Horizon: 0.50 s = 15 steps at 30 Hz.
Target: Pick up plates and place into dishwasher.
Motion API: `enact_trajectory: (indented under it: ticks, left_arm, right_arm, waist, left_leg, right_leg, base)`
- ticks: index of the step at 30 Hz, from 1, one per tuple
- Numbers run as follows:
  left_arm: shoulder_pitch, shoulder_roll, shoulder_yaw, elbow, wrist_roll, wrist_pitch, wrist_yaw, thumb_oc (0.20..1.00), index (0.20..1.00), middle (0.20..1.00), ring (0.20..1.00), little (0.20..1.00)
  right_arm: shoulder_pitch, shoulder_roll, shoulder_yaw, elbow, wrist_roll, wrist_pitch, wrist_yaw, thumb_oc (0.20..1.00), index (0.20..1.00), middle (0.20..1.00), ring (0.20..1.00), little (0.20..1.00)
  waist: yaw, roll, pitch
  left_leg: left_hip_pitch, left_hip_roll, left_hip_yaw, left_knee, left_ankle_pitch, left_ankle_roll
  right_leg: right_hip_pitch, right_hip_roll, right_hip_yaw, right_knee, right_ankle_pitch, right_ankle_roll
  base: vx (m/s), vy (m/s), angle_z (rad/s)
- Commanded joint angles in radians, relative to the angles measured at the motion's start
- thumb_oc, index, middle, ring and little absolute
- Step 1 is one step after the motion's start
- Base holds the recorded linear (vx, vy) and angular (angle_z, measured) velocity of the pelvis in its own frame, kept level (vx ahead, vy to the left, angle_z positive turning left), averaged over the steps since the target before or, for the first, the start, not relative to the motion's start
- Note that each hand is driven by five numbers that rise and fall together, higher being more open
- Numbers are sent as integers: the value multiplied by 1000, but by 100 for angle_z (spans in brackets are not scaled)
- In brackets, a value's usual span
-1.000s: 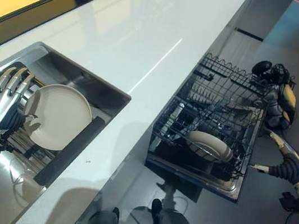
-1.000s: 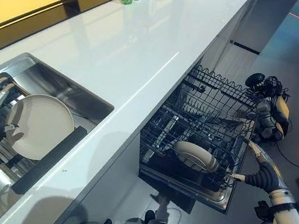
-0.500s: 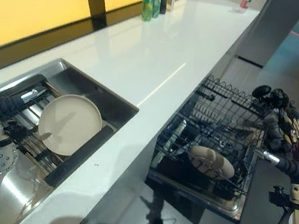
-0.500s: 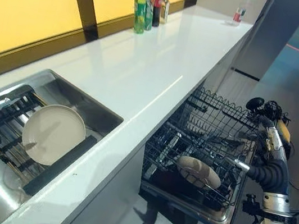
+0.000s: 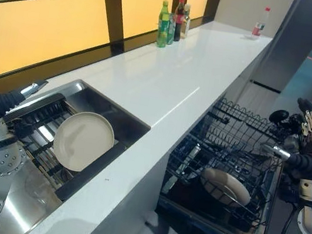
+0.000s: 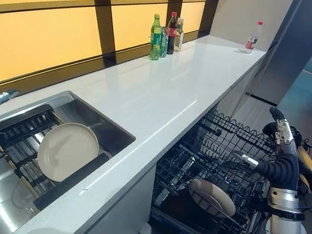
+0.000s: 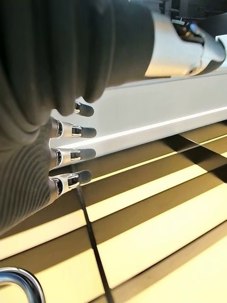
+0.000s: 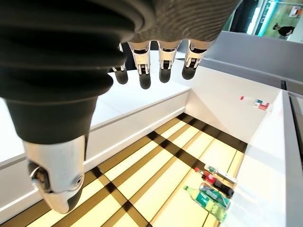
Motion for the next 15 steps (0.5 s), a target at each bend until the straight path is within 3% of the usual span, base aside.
enact_trajectory:
  ticks: [1, 8, 15]
  left_arm:
    - [-62, 84, -16, -10, -26, 5, -5, 1000, 1000, 1000, 1000, 1000]
    - [-25, 126, -30, -17, -20, 25, 3, 1000, 1000, 1000, 1000, 1000]
    - [-56, 186, -73, -3, -11, 51, 29, 1000, 1000, 1000, 1000, 1000]
  right_arm:
    - [-76, -64, 12, -49, 43, 0, -15, 1000, 1000, 1000, 1000, 1000]
    - [-50, -118, 21, -50, 57, 24, -52, 1000, 1000, 1000, 1000, 1000]
    - [-75, -155, 63, -20, 43, 18, -117, 1000, 1000, 1000, 1000, 1000]
  waist:
    - [-32, -22, -6]
    - [-54, -12, 62]
    - [-47, -12, 144]
  left_leg:
    - [-46, -78, -25, 25, 3, 28]
    - [-73, -101, -4, 69, -16, 49]
    - [-165, -125, 14, 164, -33, 60]
  right_leg:
    - [63, -27, 1, 27, -64, 81]
    - [-1, -42, 43, 78, -54, 108]
    - [-82, -74, 64, 128, -38, 143]
  base:
    - [155, 74, 0]
    - [169, 88, -6]
    - [77, 55, -14]
